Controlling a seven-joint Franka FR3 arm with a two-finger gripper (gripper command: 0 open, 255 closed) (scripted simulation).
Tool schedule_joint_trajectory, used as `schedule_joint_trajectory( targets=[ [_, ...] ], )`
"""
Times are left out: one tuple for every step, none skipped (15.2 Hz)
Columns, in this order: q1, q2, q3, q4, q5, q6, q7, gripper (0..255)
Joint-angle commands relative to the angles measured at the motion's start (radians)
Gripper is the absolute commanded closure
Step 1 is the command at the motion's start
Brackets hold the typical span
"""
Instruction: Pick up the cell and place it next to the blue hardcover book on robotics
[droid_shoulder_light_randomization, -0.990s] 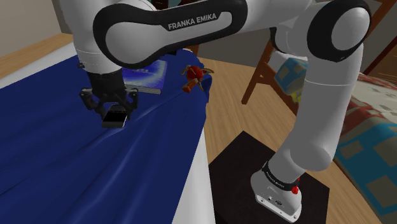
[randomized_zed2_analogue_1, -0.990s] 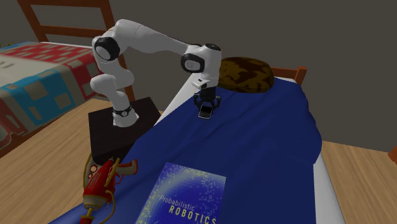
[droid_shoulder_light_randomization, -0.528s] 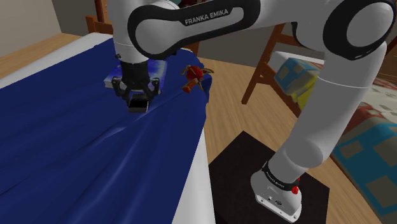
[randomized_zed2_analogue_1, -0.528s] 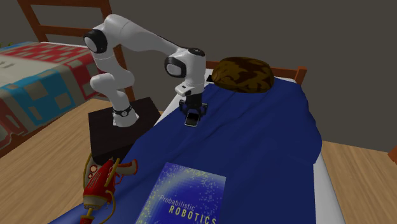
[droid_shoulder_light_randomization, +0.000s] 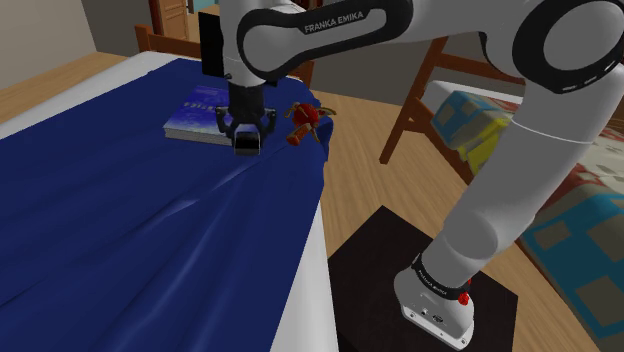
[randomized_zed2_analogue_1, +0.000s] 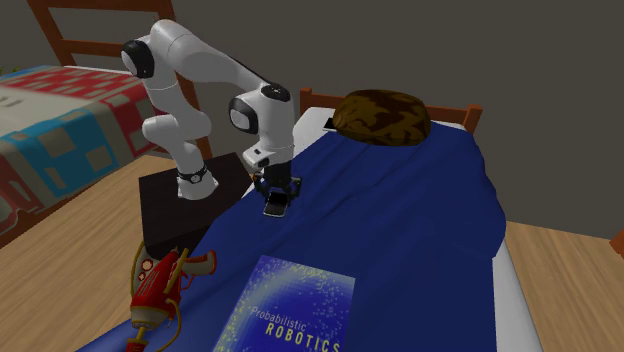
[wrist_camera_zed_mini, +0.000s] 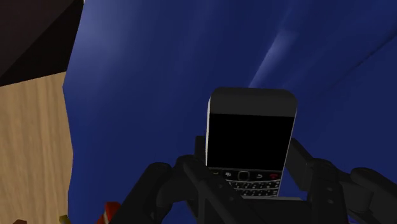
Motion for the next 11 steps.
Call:
schedule_joint_trajectory(
  targets=[
    [-0.028,-0.004,-0.019,0.001,0.003,0.0,-0.05,255],
    [-0.042,-0.007,-0.028,-0.001,0.005,0.002,-0.074,255],
    [-0.056,-0.008,-0.038,-0.002,0.006,0.004,-0.097,255],
    [-0.075,-0.009,-0.051,-0.002,0.007,0.006,-0.13,255],
    [-0.074,-0.004,-0.052,-0.01,0.003,0.019,-0.127,255],
    [-0.073,0.001,-0.053,-0.019,-0.001,0.031,-0.124,255],
    [-0.073,0.006,-0.053,-0.027,-0.004,0.043,-0.121,255],
    [-0.072,0.011,-0.054,-0.035,-0.009,0.055,-0.118,255],
    [-0.071,0.017,-0.055,-0.043,-0.013,0.067,-0.114,255],
    [-0.07,0.022,-0.055,-0.05,-0.017,0.079,-0.111,255],
    [-0.069,0.028,-0.056,-0.058,-0.022,0.091,-0.107,255]
  ],
)
